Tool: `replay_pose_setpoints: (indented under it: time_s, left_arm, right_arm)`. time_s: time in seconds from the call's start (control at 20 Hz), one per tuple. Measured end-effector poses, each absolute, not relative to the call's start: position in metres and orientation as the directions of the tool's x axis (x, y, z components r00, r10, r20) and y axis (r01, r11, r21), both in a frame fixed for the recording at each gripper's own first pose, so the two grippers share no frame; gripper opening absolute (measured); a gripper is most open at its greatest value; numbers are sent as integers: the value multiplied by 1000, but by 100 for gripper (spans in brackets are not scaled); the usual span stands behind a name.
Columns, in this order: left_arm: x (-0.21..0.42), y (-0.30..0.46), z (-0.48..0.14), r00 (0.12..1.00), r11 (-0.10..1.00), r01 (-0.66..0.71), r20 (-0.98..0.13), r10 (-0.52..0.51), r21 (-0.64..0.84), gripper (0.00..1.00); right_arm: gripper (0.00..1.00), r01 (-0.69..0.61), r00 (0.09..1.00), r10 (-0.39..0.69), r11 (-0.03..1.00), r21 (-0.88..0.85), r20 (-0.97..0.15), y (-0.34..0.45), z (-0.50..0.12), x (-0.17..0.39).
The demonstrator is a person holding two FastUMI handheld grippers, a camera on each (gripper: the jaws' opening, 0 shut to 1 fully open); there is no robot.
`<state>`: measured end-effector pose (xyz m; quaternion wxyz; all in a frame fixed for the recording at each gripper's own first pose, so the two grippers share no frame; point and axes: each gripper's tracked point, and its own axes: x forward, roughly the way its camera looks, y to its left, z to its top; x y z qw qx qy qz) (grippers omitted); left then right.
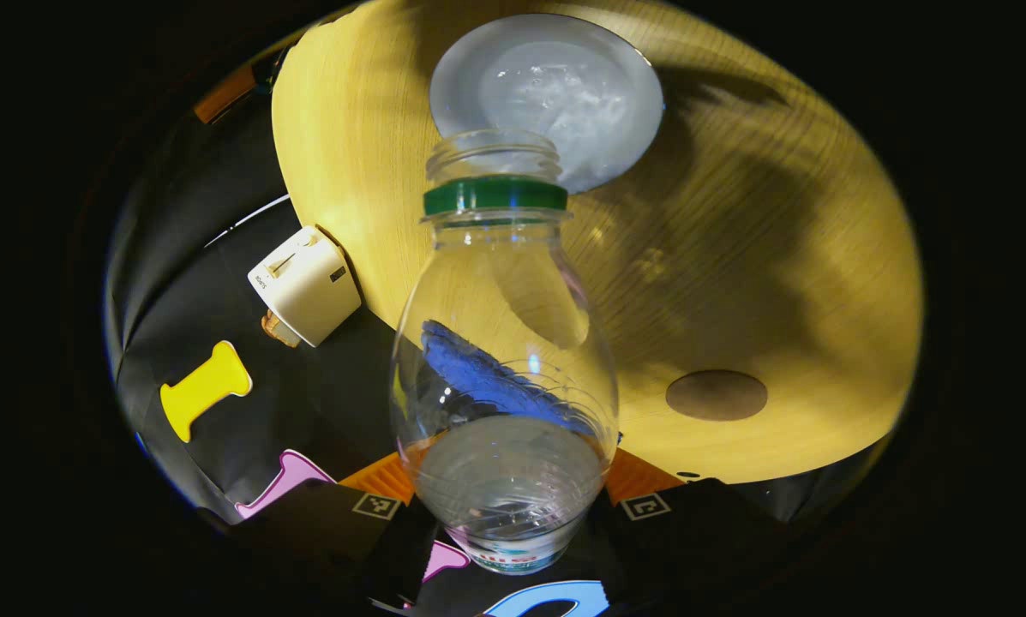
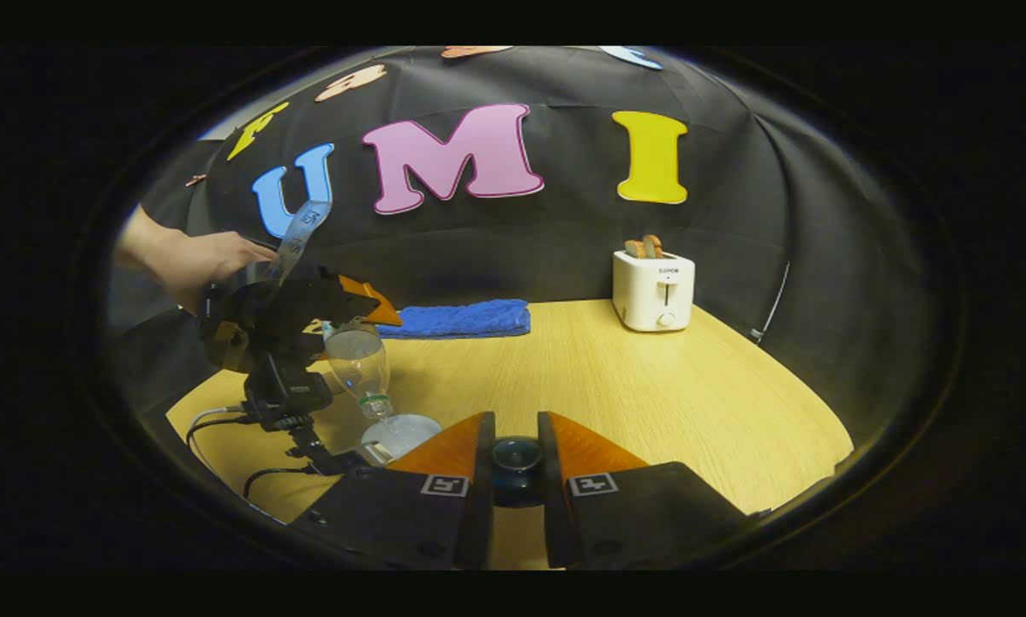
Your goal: Open the teacup lid with one hand, grasp the water bottle and pour water into the teacup with the other hand; after pouring, place the water bottle on the coaster and then close the teacup lid.
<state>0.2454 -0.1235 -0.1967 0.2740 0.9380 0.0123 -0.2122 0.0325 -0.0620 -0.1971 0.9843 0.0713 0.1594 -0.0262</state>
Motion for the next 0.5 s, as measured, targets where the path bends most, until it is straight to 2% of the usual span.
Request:
replay_pose_setpoints:
  time_s: [0.5]
  left_arm:
    - [247, -122, -192, 910, -846, 134, -403, -101, 516, 77]
  right_arm:
    - [28, 75, 951, -31, 988, 131, -309, -62, -186, 35]
